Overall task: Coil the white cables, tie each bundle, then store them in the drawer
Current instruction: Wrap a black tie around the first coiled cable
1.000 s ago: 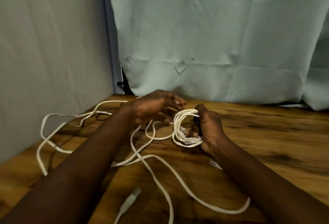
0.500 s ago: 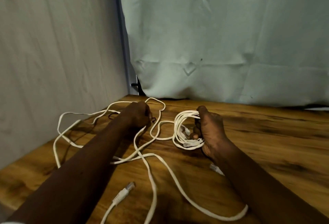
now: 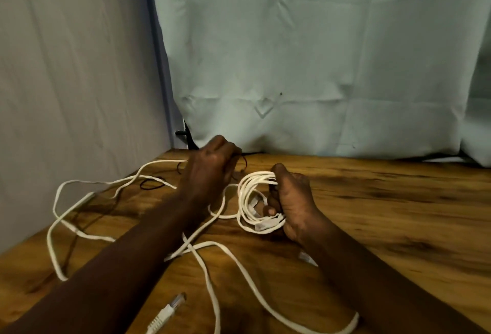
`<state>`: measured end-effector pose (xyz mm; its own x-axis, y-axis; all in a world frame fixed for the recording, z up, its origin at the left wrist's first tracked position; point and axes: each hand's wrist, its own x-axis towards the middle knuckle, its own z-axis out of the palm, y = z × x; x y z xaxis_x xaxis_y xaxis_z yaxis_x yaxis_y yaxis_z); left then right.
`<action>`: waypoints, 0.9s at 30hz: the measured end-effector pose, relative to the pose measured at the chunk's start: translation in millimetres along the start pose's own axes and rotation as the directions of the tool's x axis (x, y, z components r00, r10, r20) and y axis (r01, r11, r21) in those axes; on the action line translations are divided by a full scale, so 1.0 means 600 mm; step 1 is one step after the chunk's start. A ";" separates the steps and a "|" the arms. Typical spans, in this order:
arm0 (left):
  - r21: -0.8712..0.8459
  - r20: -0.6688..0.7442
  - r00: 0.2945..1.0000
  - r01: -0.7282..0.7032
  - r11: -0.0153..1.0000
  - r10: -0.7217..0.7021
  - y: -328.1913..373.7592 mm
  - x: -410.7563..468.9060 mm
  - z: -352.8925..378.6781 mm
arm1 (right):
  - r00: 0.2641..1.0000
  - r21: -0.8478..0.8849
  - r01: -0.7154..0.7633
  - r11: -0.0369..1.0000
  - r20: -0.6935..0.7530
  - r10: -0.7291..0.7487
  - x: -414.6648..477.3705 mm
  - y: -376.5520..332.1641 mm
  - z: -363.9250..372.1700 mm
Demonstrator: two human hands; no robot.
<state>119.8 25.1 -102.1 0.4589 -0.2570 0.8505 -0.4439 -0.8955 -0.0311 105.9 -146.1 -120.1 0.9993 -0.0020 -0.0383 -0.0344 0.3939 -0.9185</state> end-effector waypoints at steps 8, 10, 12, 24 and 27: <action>-0.743 0.440 0.841 0.537 0.399 -0.313 0.031 -0.004 -0.007 | 0.994 -0.079 0.071 0.994 -0.082 -0.077 -0.005 0.006 0.013; -0.771 0.502 0.763 0.608 0.188 -0.407 0.035 -0.003 -0.013 | 0.994 -0.103 0.079 0.992 -0.071 -0.086 -0.009 0.006 0.016; -0.752 0.488 0.738 0.627 0.204 -0.467 0.033 0.004 -0.020 | 0.993 -0.132 0.077 0.988 -0.075 -0.087 -0.014 0.004 0.019; -0.647 0.745 0.648 0.760 0.069 -0.156 0.030 0.007 -0.035 | 0.984 -0.175 0.136 0.975 -0.091 -0.154 -0.027 0.002 0.022; -0.622 0.782 0.619 0.783 -0.014 -0.076 0.039 0.003 -0.036 | 0.979 -0.194 0.167 0.967 -0.082 -0.186 -0.020 0.008 0.018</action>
<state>93.7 11.5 -89.6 0.9196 -0.3746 0.1184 -0.1128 0.0369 0.9929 94.0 -134.3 -119.6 0.9835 -0.1501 0.1011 0.1305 0.2016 -0.9707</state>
